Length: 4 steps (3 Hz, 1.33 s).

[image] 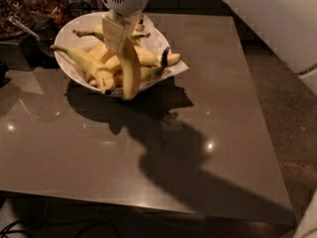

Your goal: Pick banana from white bowl

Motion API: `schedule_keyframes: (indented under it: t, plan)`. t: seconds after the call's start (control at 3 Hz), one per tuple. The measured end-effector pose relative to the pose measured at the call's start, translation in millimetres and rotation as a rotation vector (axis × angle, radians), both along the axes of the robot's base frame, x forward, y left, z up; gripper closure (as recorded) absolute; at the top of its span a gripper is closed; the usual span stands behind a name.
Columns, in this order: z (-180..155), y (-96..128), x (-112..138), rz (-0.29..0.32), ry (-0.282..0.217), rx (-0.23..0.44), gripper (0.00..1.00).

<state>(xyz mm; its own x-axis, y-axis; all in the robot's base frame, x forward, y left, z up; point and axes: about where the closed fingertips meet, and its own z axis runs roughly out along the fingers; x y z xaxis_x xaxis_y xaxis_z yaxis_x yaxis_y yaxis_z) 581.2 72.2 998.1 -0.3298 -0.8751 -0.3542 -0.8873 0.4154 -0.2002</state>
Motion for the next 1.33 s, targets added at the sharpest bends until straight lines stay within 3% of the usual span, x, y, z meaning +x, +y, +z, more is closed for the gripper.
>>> schedule_keyframes:
  t: [0.67,1.0,1.33]
  plan:
    - [18,-3,-10,0.027,-0.057,0.029,1.00]
    - [37,-20,-33,0.078,-0.114,0.080,1.00]
    - [45,-41,-49,0.110,-0.138,0.111,1.00]
